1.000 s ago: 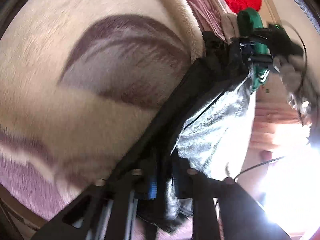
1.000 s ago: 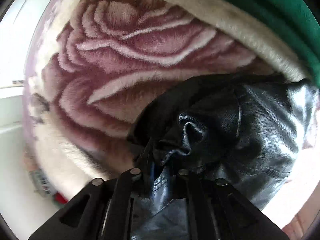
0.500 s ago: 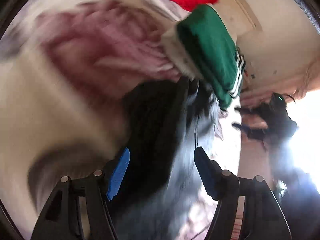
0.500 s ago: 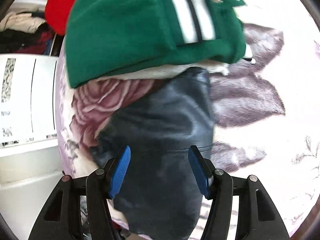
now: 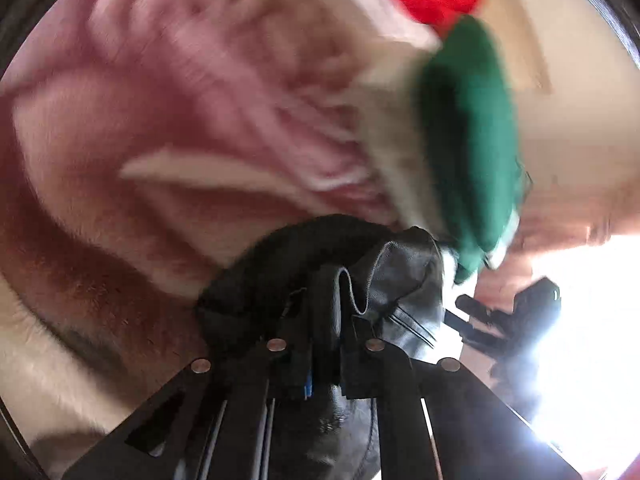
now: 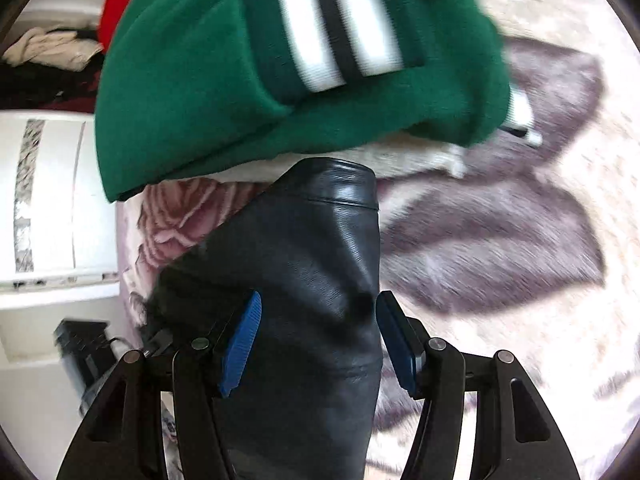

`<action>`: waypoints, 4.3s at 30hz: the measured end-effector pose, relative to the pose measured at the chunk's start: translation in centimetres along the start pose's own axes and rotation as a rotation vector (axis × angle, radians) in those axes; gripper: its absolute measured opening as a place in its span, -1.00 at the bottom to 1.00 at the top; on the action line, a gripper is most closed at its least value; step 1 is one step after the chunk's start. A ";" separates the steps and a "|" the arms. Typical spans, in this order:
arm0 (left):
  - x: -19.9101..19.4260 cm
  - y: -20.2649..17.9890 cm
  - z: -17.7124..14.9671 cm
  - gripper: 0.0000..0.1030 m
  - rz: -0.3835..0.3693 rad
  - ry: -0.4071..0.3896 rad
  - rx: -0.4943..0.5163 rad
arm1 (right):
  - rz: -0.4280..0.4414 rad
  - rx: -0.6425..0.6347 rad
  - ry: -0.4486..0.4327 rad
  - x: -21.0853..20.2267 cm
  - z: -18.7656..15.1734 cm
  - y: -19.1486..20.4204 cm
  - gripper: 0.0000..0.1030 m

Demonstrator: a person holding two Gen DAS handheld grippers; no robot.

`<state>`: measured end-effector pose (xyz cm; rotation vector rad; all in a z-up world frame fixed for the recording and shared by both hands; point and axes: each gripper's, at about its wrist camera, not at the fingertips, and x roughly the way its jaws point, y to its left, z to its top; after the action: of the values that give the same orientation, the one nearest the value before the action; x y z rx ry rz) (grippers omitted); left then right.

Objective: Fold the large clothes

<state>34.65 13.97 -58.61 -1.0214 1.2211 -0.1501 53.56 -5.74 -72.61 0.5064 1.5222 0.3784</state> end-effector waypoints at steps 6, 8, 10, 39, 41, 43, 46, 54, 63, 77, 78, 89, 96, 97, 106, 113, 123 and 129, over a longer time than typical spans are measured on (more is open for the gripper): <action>1.0 2.8 0.9 -0.71 -0.175 0.066 -0.147 | -0.103 -0.021 0.081 6.2 2.5 -1.4 0.20; -1.1 2.0 0.2 -0.53 -0.183 0.059 -0.125 | -0.100 -0.021 0.094 5.7 2.8 -1.2 0.20; -3.3 0.9 -0.6 -0.42 -0.163 0.016 -0.083 | -0.104 -0.012 0.089 4.0 2.3 -1.0 0.19; -10.0 7.7 -22.7 -0.82 0.308 -0.120 0.047 | -0.065 -0.385 0.282 8.8 -5.1 15.9 0.06; -10.4 7.7 -23.4 -0.87 0.288 -0.142 0.045 | -0.052 -0.337 0.291 7.1 -5.8 14.4 0.06; -11.3 7.8 -24.2 -0.89 0.270 -0.174 0.036 | -0.055 -0.302 0.279 5.4 -7.3 12.9 0.06; -11.9 9.0 -25.5 -0.91 0.245 -0.174 0.004 | -0.113 -0.263 0.227 3.0 -10.6 10.9 0.06; -13.8 10.4 -24.2 -0.01 0.014 -0.129 -0.113 | -0.007 0.110 0.416 3.3 -23.7 -4.1 0.32; -8.8 11.0 -23.0 0.10 0.111 -0.050 0.072 | 0.220 0.189 0.318 6.8 -31.0 -6.8 0.82; -16.0 12.7 -29.5 -0.74 0.122 -0.017 0.062 | 0.127 0.089 0.300 3.2 -41.3 1.9 -0.75; -15.5 13.6 -29.7 -0.68 0.132 0.018 0.024 | 0.095 0.075 0.338 3.9 -42.4 2.0 -0.68; -20.5 8.9 -27.1 -0.58 0.187 -0.139 0.076 | -0.180 -0.064 0.235 -3.1 -37.7 5.6 -0.35; -15.5 5.2 -25.3 -0.79 0.067 -0.191 0.104 | -0.198 -0.365 0.307 7.8 -27.4 15.8 -0.85; -14.8 5.0 -25.3 -0.79 0.057 -0.188 0.094 | -0.256 -0.416 0.347 10.4 -26.4 16.4 -0.90; -8.3 7.4 -22.5 -0.79 0.132 -0.160 -0.072 | -0.101 -0.341 0.495 9.1 -21.0 14.3 -0.89; -7.8 10.8 -22.7 -0.96 0.091 -0.185 -0.167 | 0.040 -0.305 0.409 8.8 -15.9 17.6 -0.89; -11.4 11.5 -25.2 -0.94 0.046 -0.173 -0.247 | -0.054 -0.318 0.382 12.5 -7.4 17.8 -0.91; -12.3 4.8 -22.4 -0.91 0.006 -0.307 -0.106 | 0.055 -0.337 0.250 -1.4 -6.7 13.2 -0.68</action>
<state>9.42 11.34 -52.98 -1.0881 0.9596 0.0751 47.84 5.16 -64.26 0.2415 1.6430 0.7483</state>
